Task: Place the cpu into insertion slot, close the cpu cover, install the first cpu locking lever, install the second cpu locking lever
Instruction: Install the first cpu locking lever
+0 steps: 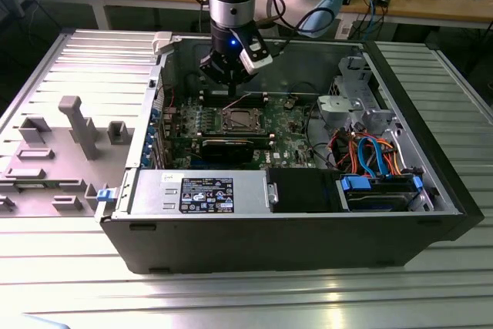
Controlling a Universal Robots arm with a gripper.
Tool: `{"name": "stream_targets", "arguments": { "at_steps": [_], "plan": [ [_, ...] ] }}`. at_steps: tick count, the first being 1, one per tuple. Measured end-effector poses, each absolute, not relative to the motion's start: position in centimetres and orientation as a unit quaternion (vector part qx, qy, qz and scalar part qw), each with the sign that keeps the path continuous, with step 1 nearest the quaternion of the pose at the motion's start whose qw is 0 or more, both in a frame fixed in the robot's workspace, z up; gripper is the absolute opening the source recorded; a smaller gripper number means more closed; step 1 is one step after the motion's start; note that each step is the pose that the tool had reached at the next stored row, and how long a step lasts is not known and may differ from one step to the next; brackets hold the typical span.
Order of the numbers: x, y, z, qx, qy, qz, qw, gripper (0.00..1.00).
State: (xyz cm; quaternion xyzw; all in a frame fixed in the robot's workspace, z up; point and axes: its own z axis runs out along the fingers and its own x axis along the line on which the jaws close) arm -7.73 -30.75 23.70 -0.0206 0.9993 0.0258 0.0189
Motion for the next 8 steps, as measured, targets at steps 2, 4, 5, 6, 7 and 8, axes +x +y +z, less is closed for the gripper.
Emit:
{"name": "stream_targets", "arguments": {
  "at_steps": [2,4,5,6,7,8],
  "plan": [
    [-7.64,-30.75,23.65,-0.021,0.999,0.026,0.019,0.11],
    [-7.63,-30.76,23.64,-0.021,0.999,0.026,0.019,0.11],
    [-7.63,-30.75,23.63,-0.021,0.999,0.026,0.019,0.11],
    [-7.63,-30.75,23.59,-0.021,0.999,0.026,0.019,0.11],
    [-7.64,-30.75,23.58,-0.021,0.999,0.026,0.019,0.11],
    [-7.64,-30.75,23.58,-0.021,0.999,0.026,0.019,0.11]
  ]
}}
